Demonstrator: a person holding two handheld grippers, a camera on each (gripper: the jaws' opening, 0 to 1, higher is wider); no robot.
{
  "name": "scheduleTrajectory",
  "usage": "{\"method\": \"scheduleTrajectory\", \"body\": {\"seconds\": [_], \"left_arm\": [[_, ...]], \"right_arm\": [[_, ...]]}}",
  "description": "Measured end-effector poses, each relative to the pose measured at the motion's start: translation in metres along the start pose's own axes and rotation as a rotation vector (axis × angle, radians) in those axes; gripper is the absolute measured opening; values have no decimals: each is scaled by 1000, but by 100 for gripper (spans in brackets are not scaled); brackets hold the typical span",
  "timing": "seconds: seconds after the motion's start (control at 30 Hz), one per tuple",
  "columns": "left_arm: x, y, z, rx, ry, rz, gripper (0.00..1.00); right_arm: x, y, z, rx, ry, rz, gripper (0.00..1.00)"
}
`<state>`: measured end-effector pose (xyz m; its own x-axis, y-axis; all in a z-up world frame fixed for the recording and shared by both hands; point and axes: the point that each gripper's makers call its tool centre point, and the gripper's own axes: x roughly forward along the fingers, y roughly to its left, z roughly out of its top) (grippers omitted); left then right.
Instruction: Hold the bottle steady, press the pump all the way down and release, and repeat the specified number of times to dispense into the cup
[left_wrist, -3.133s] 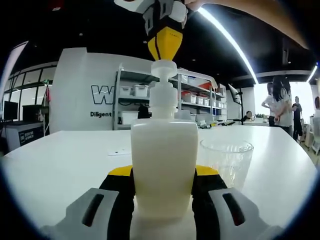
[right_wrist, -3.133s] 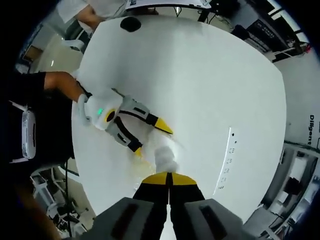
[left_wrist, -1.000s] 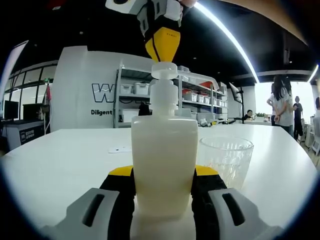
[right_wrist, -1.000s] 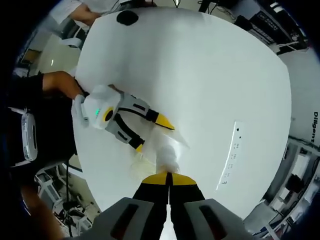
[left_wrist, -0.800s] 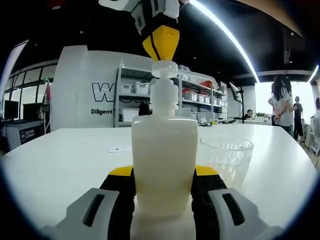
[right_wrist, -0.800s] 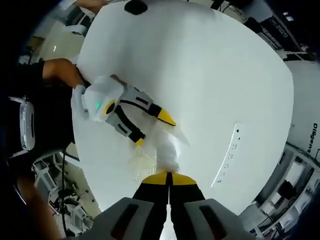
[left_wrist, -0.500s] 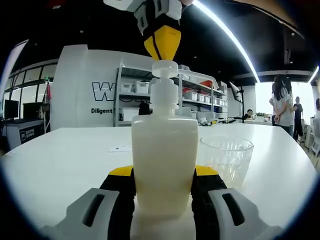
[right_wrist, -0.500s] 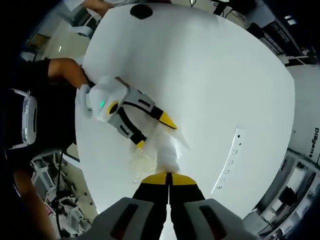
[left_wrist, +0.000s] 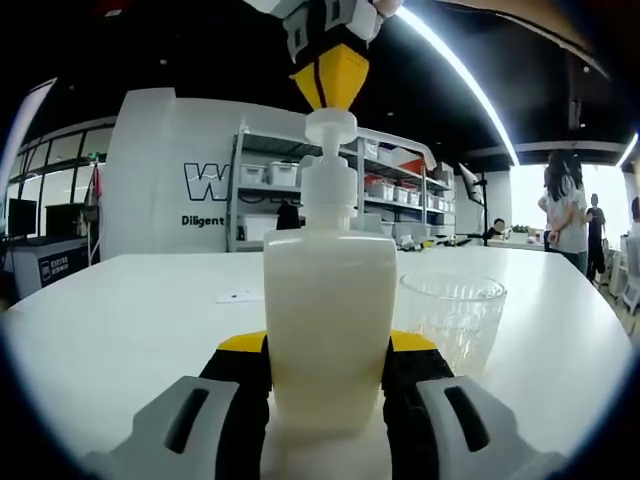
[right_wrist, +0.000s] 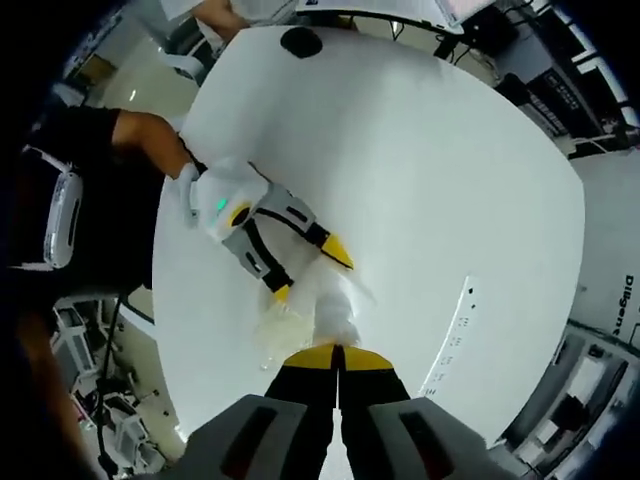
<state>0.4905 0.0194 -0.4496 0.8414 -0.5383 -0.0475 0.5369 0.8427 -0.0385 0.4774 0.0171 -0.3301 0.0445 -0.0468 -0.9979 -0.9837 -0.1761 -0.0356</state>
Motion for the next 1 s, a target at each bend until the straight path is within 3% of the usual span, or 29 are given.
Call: {"method": "scheduleTrajectory", "body": {"seconds": [0.2,0.47,0.57,0.73,1.0], "left_arm": [[-2,-1,-1,-1,2,0,42],[-5,-4,-2,4,9,2,42],[-6,-5,-2,5,9,3,42],[-5,-3,-2,5,10,5,42],[-5,-2,-2,2,9,4,42]], "right_arm": [[1,0,1,-3,-24,-4,0],[1,8,3,-30,-5,3,0],[0,4,1,-52,5,-25,0],[-2,4,3,-46,-20,-25,0],[2,1,0,-32,7,-33,0]]}}
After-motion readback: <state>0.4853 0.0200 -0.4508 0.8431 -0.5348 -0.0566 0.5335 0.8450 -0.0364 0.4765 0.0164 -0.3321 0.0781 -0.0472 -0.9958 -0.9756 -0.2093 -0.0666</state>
